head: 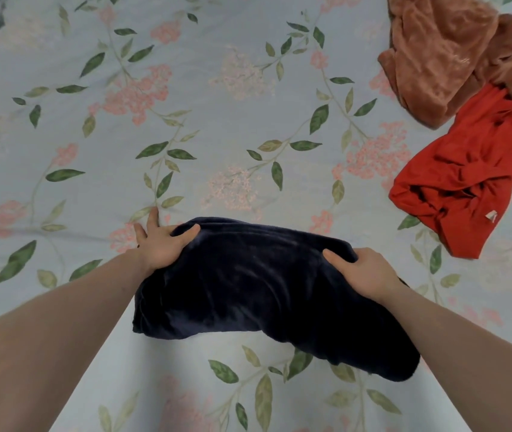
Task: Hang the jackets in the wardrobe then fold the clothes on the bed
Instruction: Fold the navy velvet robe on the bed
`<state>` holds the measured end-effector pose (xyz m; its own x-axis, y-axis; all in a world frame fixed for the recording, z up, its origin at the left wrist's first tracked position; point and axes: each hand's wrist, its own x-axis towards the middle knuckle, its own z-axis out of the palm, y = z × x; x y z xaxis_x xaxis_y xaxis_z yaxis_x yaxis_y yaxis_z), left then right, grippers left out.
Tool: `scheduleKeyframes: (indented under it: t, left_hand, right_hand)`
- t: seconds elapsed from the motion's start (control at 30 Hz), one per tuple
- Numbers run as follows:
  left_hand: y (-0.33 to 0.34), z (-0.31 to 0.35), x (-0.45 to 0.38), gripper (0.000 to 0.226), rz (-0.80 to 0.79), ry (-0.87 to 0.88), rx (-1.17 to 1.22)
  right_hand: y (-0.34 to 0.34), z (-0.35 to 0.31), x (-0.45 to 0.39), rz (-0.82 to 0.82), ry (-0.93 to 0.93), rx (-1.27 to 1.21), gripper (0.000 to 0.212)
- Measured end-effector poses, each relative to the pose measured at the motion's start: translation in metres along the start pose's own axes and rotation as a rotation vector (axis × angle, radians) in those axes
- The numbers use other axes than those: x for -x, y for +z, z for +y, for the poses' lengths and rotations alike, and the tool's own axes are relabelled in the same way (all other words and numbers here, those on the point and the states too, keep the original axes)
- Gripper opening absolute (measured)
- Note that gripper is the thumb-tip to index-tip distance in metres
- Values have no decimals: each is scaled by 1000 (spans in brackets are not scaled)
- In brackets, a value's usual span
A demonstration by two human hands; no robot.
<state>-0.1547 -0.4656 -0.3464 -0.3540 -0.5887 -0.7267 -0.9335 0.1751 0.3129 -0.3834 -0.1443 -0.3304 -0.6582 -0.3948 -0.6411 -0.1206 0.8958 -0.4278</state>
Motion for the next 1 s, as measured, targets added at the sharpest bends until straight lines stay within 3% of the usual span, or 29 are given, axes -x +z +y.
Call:
scheduleKeyframes:
  t: [0.1, 0.17, 0.2, 0.27, 0.33, 0.4, 0.5, 0.63, 0.73, 0.87, 0.9, 1.0]
  left_hand:
    - [-2, 11, 2, 74, 3, -73, -124]
    - [3, 29, 18, 69, 176, -45, -197]
    - [7, 40, 32, 62, 308, 66, -227]
    - [24, 60, 68, 53, 488, 447, -251]
    - [47, 79, 104, 50, 443, 762, -203]
    - [76, 98, 128, 54, 252, 904, -237]
    - [124, 117, 138, 65, -33, 869, -427]
    - [156, 126, 120, 71, -126, 677, -445]
    - [155, 135, 116, 68, -149, 651, -417]
    - [139, 120, 136, 62, 134, 808, -439]
    - [137, 114, 141, 61, 115, 785, -414]
    - [133, 106, 146, 65, -149, 615, -269]
  right_hand:
    - [-1, 2, 11, 126, -50, -58, 47]
    - [-7, 11, 24, 240, -91, -115, 41]
    - [-12, 16, 33, 291, -94, -154, 40]
    - [-19, 35, 52, 351, -42, -263, 57]
    - [-22, 55, 73, 358, 77, -390, 83]
    - [-20, 72, 89, 303, 221, -548, 104]
    - [-11, 78, 103, 131, 308, -744, 95]
    - [-3, 66, 103, 32, 318, -881, 48]
    - [-2, 62, 99, -54, 371, -981, 59]
    - [-5, 62, 107, -66, 333, -1055, 53]
    - [-6, 62, 110, -78, 317, -1069, 50]
    - [-8, 55, 117, -87, 274, -1083, 48]
